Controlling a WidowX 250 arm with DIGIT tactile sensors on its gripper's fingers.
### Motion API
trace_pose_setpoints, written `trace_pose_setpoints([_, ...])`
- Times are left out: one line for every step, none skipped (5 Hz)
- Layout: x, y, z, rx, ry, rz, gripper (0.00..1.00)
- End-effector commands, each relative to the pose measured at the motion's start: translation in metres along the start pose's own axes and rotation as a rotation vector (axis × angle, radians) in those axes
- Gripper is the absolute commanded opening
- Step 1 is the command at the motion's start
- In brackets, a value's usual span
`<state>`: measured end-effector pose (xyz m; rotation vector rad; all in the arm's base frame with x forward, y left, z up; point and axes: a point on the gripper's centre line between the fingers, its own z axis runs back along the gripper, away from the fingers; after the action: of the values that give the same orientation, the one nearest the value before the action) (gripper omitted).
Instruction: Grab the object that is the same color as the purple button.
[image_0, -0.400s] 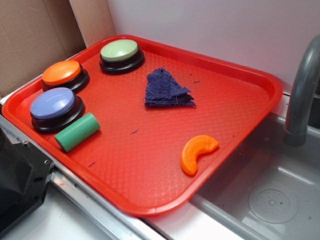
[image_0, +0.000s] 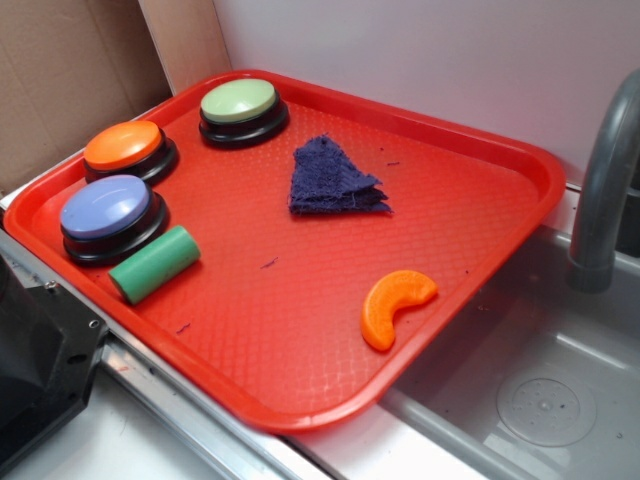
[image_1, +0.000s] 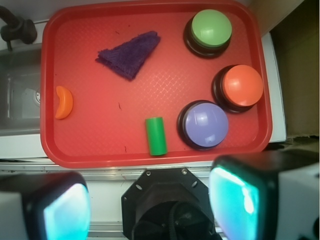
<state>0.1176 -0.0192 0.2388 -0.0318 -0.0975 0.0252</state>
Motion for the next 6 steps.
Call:
trace_pose_setpoints([0.068,0.050,-0.099,0.124,0.057,0.212,1.00])
trace_pose_setpoints([0.099,0.052,-0.132,0.043,-0.008,0.386,1.00])
trace_pose_setpoints([0.119,0.052,-0.150,0.056,0.006,0.636,1.00])
trace_pose_setpoints([0.121,0.046,-0.166,-0.009,0.024,0.893,1.00])
trace_pose_setpoints([0.111,0.042,-0.166,-0.059,0.041,0.974,1.00])
trace_pose_setpoints([0.111,0.042,-0.166,-0.059,0.041,0.974,1.00])
